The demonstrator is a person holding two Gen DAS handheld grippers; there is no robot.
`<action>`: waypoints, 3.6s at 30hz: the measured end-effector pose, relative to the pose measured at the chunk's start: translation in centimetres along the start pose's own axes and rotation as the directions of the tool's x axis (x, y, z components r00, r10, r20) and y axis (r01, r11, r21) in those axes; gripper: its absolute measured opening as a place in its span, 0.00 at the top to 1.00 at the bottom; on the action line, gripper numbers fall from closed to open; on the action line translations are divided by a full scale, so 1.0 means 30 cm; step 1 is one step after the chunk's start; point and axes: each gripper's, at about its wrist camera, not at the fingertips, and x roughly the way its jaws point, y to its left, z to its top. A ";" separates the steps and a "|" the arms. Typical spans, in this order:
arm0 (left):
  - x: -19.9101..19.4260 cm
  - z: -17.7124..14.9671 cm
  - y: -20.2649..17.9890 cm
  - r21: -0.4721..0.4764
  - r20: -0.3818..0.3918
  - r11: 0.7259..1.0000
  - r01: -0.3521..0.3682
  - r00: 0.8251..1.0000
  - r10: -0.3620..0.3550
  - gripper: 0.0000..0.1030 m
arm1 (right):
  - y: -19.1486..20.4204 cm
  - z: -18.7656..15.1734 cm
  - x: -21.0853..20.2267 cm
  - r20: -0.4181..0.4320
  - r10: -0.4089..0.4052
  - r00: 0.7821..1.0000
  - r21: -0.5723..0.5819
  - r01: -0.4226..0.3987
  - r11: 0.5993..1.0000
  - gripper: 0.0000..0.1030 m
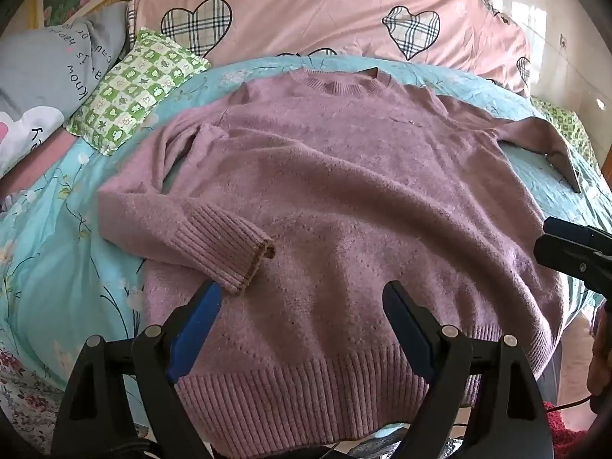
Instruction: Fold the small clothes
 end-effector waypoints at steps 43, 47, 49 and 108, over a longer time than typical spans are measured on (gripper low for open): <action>0.024 0.012 0.006 0.013 -0.019 1.000 0.003 1.000 -0.003 0.15 | -0.005 -0.005 0.038 -0.062 -0.005 0.998 -0.012 0.004 1.000 0.12; 0.030 0.014 0.006 -0.001 -0.024 1.000 0.020 1.000 -0.020 0.15 | -0.007 -0.005 0.040 -0.069 -0.001 0.998 -0.003 0.000 1.000 0.12; 0.034 0.014 0.005 -0.001 -0.030 1.000 0.024 0.999 -0.024 0.15 | -0.010 -0.004 0.039 -0.063 0.016 0.998 0.009 -0.016 1.000 0.12; 0.328 0.486 0.094 -0.033 -0.051 0.992 0.124 0.991 -0.126 0.15 | -0.302 0.733 0.040 0.086 -0.032 0.996 -0.026 0.034 0.999 0.92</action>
